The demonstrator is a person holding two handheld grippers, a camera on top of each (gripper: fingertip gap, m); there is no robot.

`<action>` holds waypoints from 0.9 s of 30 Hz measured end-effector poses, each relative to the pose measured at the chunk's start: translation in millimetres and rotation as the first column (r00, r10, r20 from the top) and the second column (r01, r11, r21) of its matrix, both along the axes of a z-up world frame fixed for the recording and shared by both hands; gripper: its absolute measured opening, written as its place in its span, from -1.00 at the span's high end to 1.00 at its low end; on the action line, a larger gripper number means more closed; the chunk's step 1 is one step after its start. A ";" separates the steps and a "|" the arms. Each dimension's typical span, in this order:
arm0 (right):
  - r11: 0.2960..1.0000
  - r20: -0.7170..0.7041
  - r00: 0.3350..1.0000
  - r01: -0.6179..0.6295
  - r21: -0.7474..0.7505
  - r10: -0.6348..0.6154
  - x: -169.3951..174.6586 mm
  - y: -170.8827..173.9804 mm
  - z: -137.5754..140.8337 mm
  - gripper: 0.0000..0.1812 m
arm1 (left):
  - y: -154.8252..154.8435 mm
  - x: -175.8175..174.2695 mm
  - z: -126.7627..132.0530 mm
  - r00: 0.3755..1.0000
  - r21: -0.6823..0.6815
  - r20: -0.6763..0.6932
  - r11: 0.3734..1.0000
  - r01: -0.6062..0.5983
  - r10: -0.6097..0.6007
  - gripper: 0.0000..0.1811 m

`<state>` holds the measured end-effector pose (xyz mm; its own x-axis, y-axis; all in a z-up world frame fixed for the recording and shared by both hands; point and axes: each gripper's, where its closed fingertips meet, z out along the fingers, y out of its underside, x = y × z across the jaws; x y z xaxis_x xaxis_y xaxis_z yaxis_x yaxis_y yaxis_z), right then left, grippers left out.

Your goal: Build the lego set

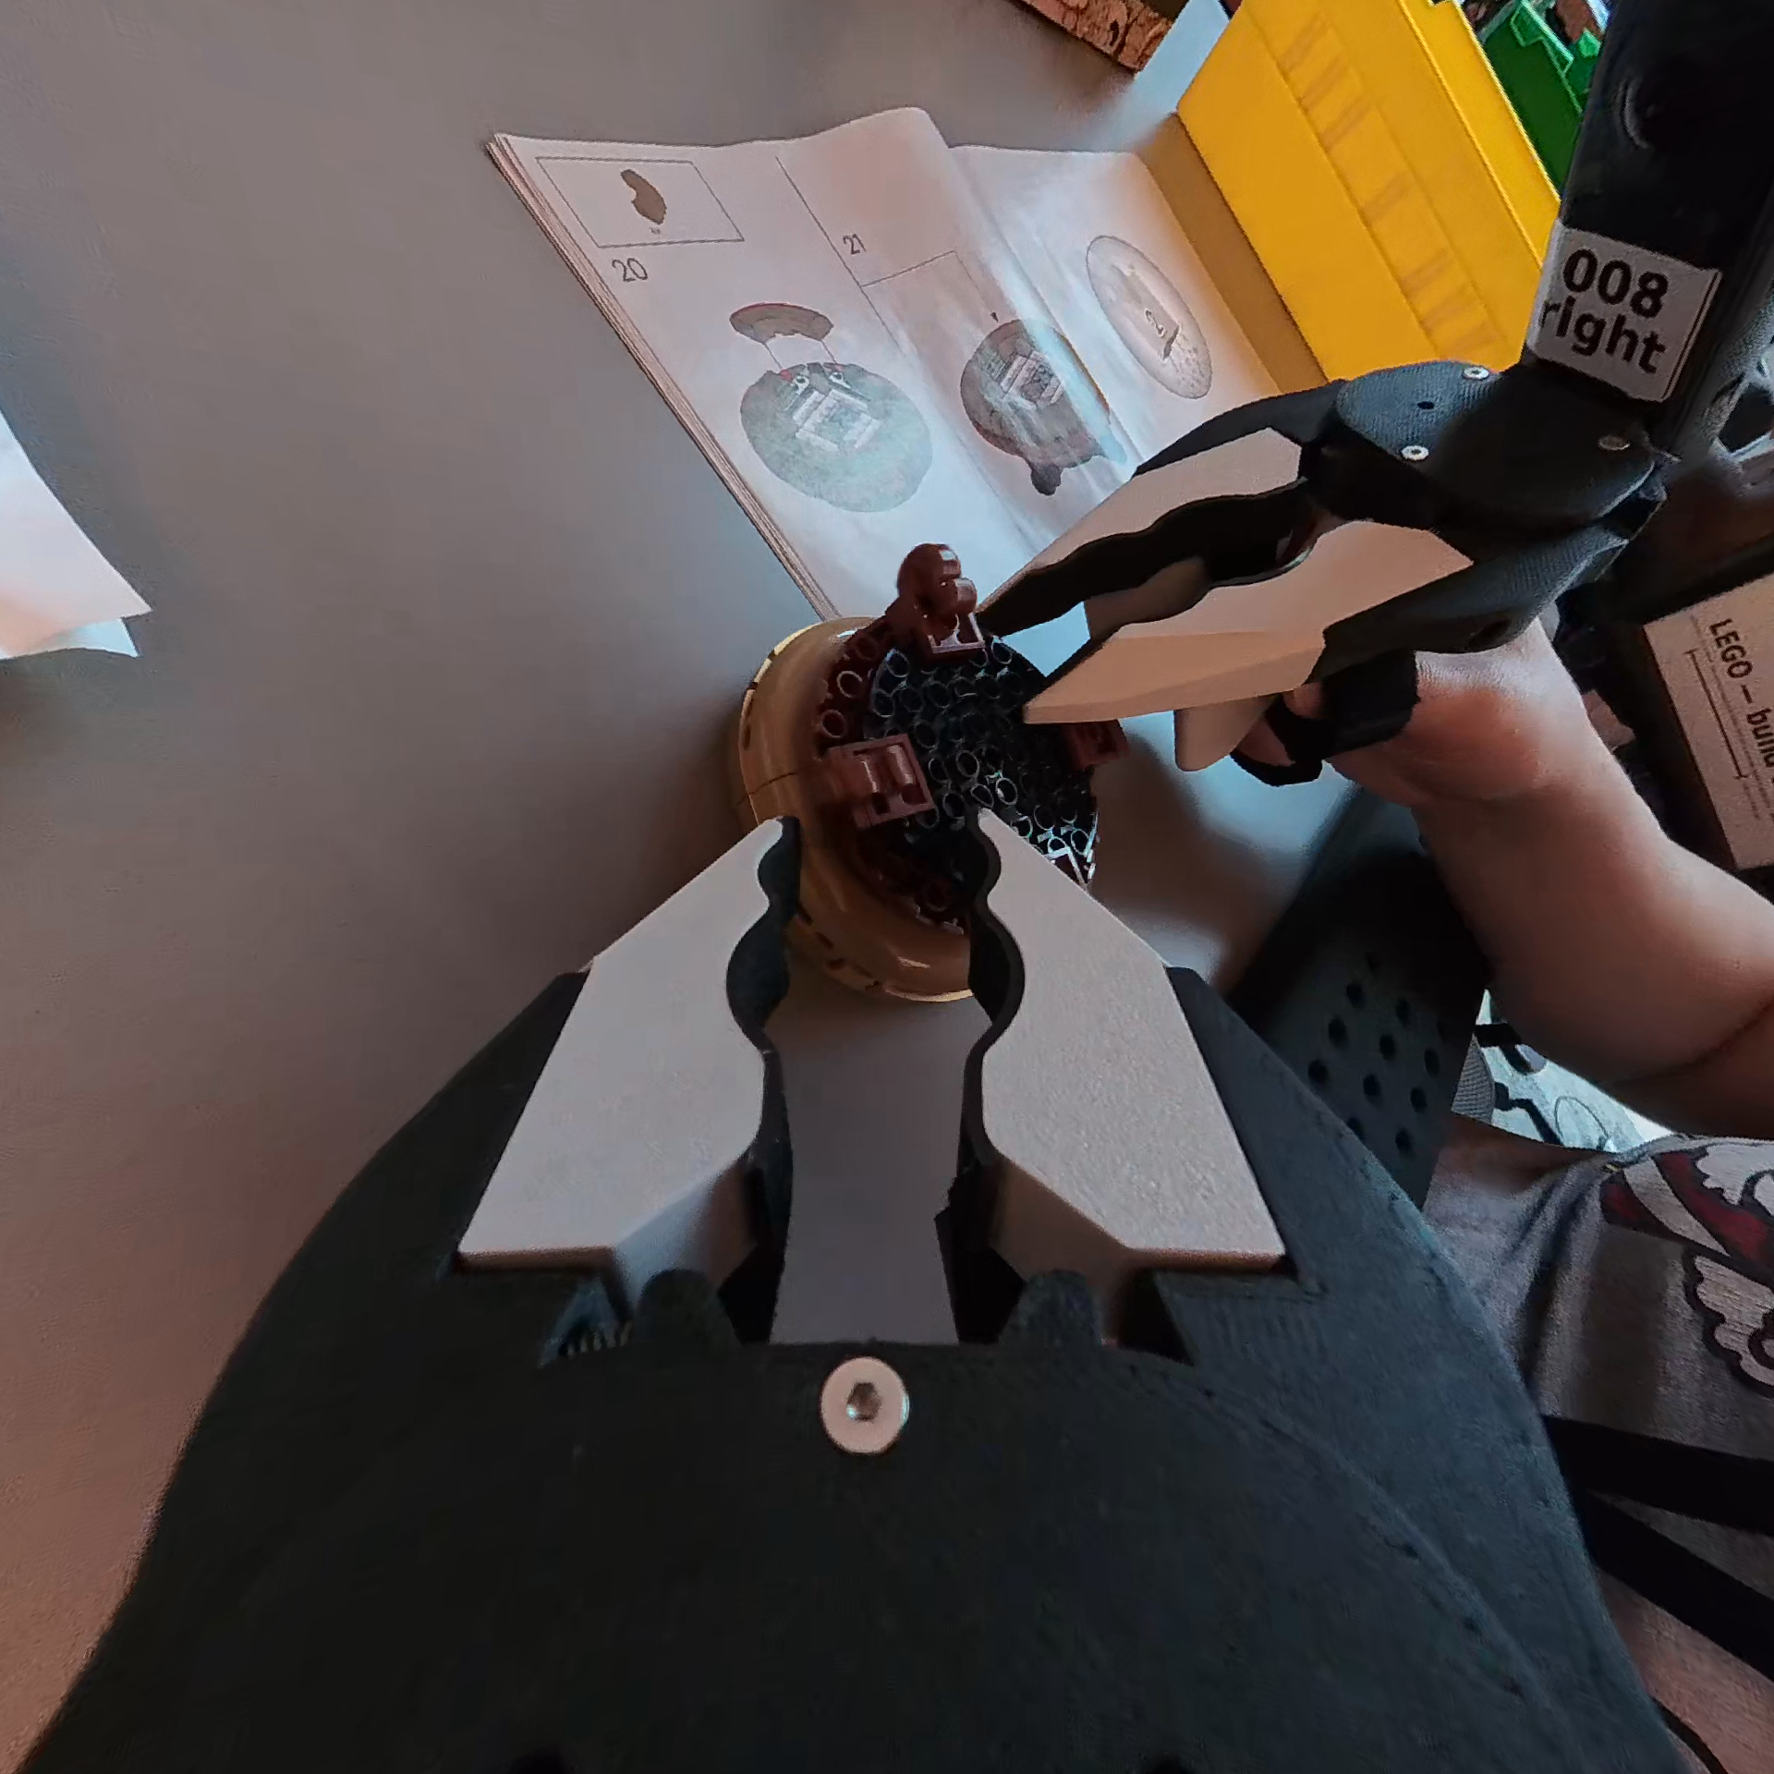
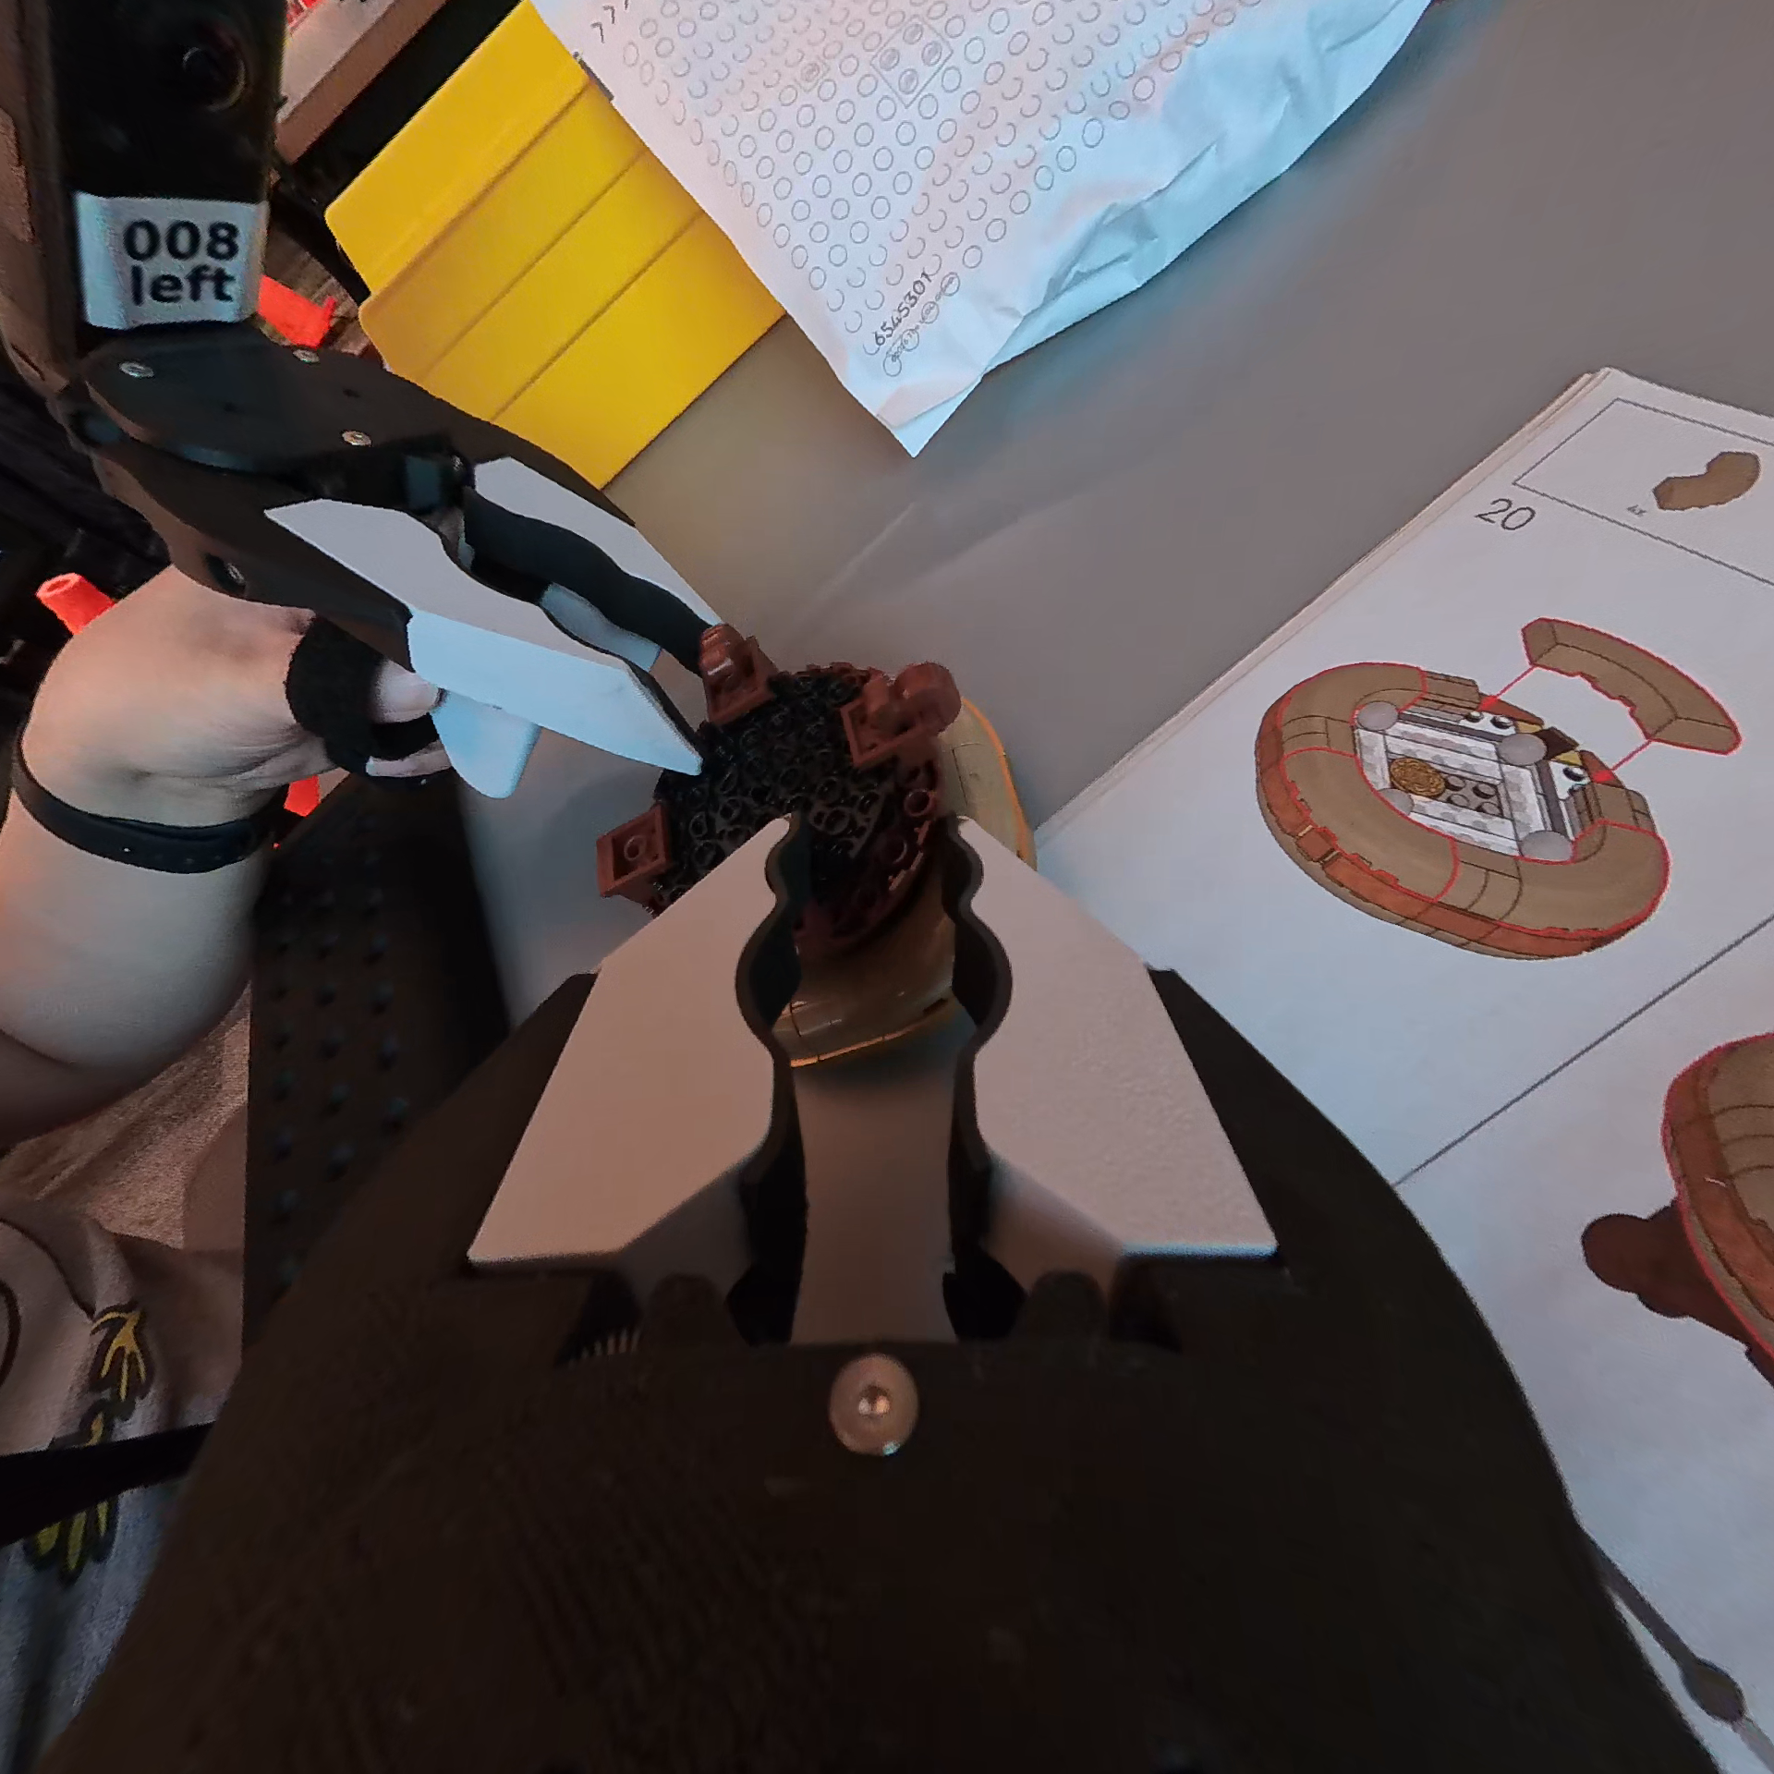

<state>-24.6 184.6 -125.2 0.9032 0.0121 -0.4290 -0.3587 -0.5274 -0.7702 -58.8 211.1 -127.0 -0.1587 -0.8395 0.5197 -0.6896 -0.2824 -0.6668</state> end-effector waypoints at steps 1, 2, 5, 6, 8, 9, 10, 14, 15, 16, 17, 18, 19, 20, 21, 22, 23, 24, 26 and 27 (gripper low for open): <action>1.000 -0.003 1.000 0.002 0.000 -0.002 0.6 -0.6 0.0 0.71 | -0.4 0.4 0.0 1.000 -0.005 0.000 1.000 0.003 -0.003 0.65; 1.000 -0.005 1.000 0.003 0.002 -0.003 0.7 -1.0 0.2 0.71 | -0.5 0.9 -0.1 1.000 -0.007 -0.002 1.000 0.004 -0.004 0.65; 1.000 0.012 1.000 0.008 0.003 -0.008 1.3 -2.2 0.6 0.71 | -0.6 2.6 -0.2 1.000 0.007 -0.006 1.000 0.006 -0.006 0.64; 1.000 0.021 1.000 0.009 0.001 -0.009 1.6 -2.9 0.6 0.71 | -0.8 3.1 -0.3 1.000 0.017 -0.005 1.000 0.009 -0.009 0.64; 1.000 0.036 0.999 0.013 -0.002 -0.013 2.2 -4.8 1.0 0.71 | -1.2 4.9 -0.1 1.000 0.033 -0.005 0.999 0.010 -0.010 0.63; 1.000 0.045 0.999 0.014 -0.002 -0.013 2.2 -5.8 1.0 0.71 | -1.6 5.8 -0.1 1.000 0.043 -0.004 0.999 0.012 -0.012 0.63; 1.000 0.050 0.999 0.016 -0.003 -0.016 2.3 -6.8 1.0 0.71 | -2.2 6.3 -0.2 1.000 0.057 -0.003 0.998 0.017 -0.016 0.63; 1.000 0.042 0.999 0.024 0.001 -0.024 1.3 -10.3 1.1 0.71 | -7.1 5.1 -0.2 0.999 0.112 -0.004 0.993 0.046 -0.045 0.62; 1.000 0.042 0.999 0.023 0.001 -0.023 0.8 -11.0 1.1 0.71 | -8.0 4.5 -0.1 0.999 0.114 -0.005 0.992 0.049 -0.049 0.62; 1.000 0.043 0.999 0.022 0.002 -0.022 0.7 -11.3 1.0 0.71 | -8.1 4.4 -0.2 0.999 0.113 -0.006 0.992 0.049 -0.049 0.62; 1.000 0.044 0.999 0.022 0.001 -0.022 0.5 -11.3 1.1 0.71 | -8.0 4.4 -0.3 0.999 0.110 -0.008 0.993 0.051 -0.050 0.61; 1.000 0.048 0.999 0.020 -0.002 -0.020 0.4 -11.5 1.0 0.71 | -8.0 4.8 -0.3 0.999 0.105 -0.010 0.993 0.053 -0.052 0.61; 1.000 0.051 0.999 0.019 -0.007 -0.018 0.4 -12.0 1.1 0.71 | -8.2 5.3 -0.3 0.998 0.100 -0.013 0.993 0.056 -0.055 0.61; 1.000 0.058 0.998 0.017 -0.011 -0.017 0.4 -12.5 1.2 0.71 | -8.3 5.7 -0.6 0.998 0.103 -0.016 0.993 0.060 -0.059 0.61; 1.000 0.062 0.998 0.018 -0.014 -0.017 0.4 -12.9 1.1 0.71 | -8.2 6.1 -1.0 0.998 0.110 -0.017 0.992 0.062 -0.061 0.60; 1.000 0.062 0.998 0.021 -0.017 -0.020 0.5 -13.5 1.2 0.71 | -8.7 6.4 -0.9 0.998 0.116 -0.019 0.991 0.066 -0.064 0.60; 1.000 0.062 0.998 0.020 -0.020 -0.019 0.3 -14.1 1.2 0.71 | -9.3 6.6 -1.1 0.998 0.124 -0.021 0.990 0.069 -0.067 0.59; 1.000 0.068 0.998 0.018 -0.021 -0.016 0.2 -14.9 1.1 0.71 | -9.9 6.8 -1.1 0.997 0.133 -0.023 0.988 0.073 -0.071 0.60; 1.000 0.083 0.996 0.016 -0.022 -0.015 0.5 -15.9 1.2 0.71 | -11.0 7.1 -1.5 0.997 0.139 -0.032 0.987 0.079 -0.076 0.59; 1.000 0.086 0.996 0.017 -0.023 -0.015 0.7 -15.9 0.9 0.71 | -10.9 7.4 -1.8 0.996 0.138 -0.038 0.987 0.081 -0.076 0.59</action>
